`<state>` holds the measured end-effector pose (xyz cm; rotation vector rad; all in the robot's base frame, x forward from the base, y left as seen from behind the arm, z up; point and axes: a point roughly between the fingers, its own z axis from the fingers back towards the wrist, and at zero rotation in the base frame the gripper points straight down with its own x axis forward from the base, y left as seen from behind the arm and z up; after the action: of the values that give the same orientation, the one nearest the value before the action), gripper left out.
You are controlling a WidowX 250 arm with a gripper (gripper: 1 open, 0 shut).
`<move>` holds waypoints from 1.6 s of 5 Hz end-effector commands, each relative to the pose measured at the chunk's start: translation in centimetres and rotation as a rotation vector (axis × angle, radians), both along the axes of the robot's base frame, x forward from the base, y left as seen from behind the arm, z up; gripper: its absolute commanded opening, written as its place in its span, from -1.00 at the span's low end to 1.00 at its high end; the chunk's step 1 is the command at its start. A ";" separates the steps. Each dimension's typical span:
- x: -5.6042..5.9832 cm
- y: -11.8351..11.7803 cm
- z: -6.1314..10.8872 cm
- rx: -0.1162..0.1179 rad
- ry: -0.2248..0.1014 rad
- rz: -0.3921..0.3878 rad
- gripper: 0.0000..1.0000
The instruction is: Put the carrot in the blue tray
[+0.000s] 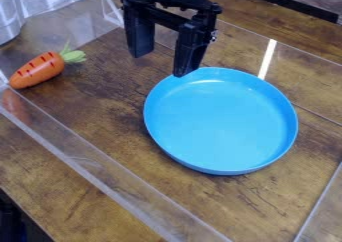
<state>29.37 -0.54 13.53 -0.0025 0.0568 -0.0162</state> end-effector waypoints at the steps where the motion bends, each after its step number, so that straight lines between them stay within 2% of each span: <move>1: -0.1 0.2 -0.5 0.000 0.016 -0.020 1.00; 4: -0.8 2.0 -1.6 0.002 0.061 -0.082 1.00; 5: -1.5 4.4 -1.5 0.011 0.067 -0.097 1.00; 7: -3.7 11.8 -0.9 0.047 0.068 -0.120 1.00; 8: -3.8 15.0 -0.8 0.079 0.072 -0.158 1.00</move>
<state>25.07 14.06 11.20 0.0504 0.1767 -0.1703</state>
